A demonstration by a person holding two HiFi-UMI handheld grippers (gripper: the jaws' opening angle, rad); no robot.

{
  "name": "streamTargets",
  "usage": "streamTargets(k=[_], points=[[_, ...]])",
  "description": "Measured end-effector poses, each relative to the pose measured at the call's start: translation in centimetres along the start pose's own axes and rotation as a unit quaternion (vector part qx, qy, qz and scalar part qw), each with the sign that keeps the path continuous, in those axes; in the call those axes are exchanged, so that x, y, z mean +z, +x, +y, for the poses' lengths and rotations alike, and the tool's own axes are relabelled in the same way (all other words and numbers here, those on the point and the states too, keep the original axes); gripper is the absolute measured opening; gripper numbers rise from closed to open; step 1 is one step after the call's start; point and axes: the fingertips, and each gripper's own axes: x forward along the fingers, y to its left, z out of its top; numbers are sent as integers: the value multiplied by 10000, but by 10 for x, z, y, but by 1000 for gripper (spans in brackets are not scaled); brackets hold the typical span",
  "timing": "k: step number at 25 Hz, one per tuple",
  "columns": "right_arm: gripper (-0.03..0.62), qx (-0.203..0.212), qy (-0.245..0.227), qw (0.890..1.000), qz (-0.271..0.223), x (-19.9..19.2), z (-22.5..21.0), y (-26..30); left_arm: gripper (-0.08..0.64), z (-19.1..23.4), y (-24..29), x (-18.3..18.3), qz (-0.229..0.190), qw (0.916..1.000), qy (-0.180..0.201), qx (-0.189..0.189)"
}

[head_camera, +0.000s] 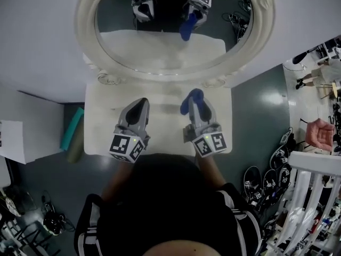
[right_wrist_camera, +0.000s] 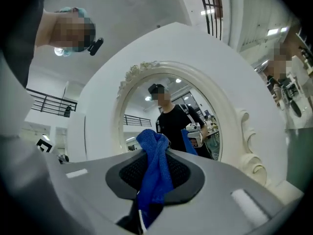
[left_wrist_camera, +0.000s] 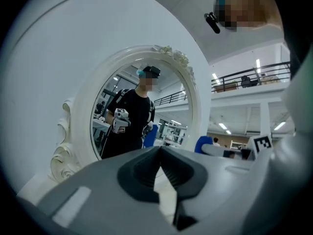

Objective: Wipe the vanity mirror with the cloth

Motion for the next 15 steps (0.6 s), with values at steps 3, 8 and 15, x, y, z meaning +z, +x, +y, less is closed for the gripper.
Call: streamTargets(k=[3,8,15], points=[[66,-245,-35,9997,55,-1,3,-17,11,-11,-3,3,22,9999,114,-99],[66,-444,-87,9984,326,-21,-12,-35,11,-31,11,-16,153,9996,83,-238],[64,-531,-158,9979,332,-13,-20,-46,11,-48,15,-11,153,9994,65,-308]])
